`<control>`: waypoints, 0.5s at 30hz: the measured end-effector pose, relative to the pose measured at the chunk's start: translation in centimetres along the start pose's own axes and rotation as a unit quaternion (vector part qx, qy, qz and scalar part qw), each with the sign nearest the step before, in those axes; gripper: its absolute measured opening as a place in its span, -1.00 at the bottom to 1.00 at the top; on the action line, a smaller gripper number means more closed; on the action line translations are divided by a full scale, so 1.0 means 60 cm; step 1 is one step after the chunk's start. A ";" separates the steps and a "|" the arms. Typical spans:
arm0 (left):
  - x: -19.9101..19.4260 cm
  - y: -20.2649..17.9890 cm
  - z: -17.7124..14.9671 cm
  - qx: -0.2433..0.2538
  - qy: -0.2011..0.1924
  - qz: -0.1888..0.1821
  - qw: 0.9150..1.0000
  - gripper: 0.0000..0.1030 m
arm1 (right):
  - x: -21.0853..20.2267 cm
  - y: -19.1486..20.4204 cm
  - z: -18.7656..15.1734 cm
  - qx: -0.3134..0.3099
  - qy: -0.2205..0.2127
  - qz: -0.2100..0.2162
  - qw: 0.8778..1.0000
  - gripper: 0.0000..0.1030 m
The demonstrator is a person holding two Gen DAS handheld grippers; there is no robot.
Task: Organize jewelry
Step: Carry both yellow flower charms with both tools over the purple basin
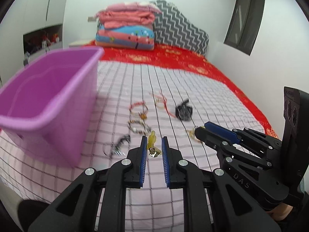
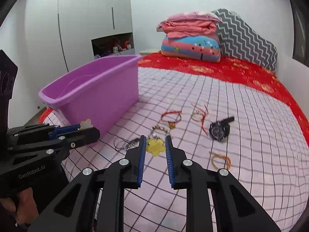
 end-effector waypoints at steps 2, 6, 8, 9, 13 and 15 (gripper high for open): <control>-0.022 0.013 0.018 0.004 -0.017 0.005 1.000 -0.70 | -0.009 0.016 0.024 -0.009 -0.012 0.005 1.000 -0.62; -0.077 0.061 0.062 0.003 -0.055 0.027 0.998 -0.70 | -0.022 0.049 0.075 -0.017 -0.036 0.026 0.999 -0.62; -0.097 0.087 0.079 -0.002 -0.068 0.036 0.997 -0.70 | -0.026 0.072 0.105 -0.025 -0.047 0.036 0.998 -0.62; -0.104 0.098 0.086 -0.005 -0.072 0.040 0.997 -0.70 | -0.025 0.081 0.116 -0.028 -0.050 0.040 0.998 -0.62; -0.123 0.154 0.113 -0.011 -0.086 0.069 0.994 -0.70 | -0.019 0.131 0.169 -0.044 -0.064 0.064 0.995 -0.62; -0.126 0.185 0.121 -0.021 -0.088 0.077 0.993 -0.70 | -0.011 0.158 0.192 -0.052 -0.069 0.078 0.993 -0.62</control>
Point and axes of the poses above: each gripper's, at about its wrist camera, not at the fingertips, and x roughly the way its jaws point, y to its left, z to its top, the point moved 8 cm from there along x, roughly the way its jaws point, and after that the axes turned 9 degrees about y, right-handed, at the moved point
